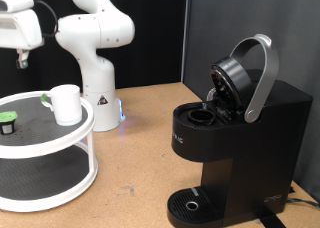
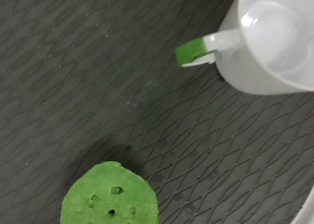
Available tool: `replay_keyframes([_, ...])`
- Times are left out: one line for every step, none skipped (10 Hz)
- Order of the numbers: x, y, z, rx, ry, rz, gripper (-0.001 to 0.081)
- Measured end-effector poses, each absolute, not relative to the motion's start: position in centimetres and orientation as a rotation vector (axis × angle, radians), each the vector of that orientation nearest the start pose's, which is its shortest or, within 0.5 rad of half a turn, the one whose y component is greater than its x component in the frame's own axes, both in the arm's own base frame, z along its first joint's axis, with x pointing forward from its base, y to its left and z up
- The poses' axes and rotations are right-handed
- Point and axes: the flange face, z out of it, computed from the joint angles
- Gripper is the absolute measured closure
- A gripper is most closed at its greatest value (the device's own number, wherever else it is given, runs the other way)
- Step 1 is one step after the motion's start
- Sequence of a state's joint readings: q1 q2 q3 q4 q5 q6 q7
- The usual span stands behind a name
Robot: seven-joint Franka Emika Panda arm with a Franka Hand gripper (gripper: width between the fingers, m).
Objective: Make a cup of coffee with the keurig machine
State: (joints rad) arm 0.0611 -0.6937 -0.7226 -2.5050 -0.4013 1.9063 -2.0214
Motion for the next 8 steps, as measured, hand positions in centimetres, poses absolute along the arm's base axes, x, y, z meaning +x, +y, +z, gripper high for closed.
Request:
replay_keyframes([28.1,-26.7,43.8,2.158,2.299,0.064,0.0001])
replay_keyframes([28.2,-27.0,42.8,2.143,2.292,0.041,0.0001])
replay_keyframes([28.3,-27.3,41.8,2.135,2.281,0.025,0.0001])
replay_keyframes([28.5,-27.5,41.0,2.133,2.269,0.021,0.0001])
replay_keyframes([28.7,-27.8,40.3,2.137,2.252,0.022,0.0001])
replay_keyframes([29.0,-28.1,39.6,2.140,2.241,0.017,0.0001])
replay_keyframes([29.2,-28.3,39.0,2.144,2.237,0.008,0.0001])
replay_keyframes([29.3,-28.5,38.4,2.138,2.248,0.000,0.0001])
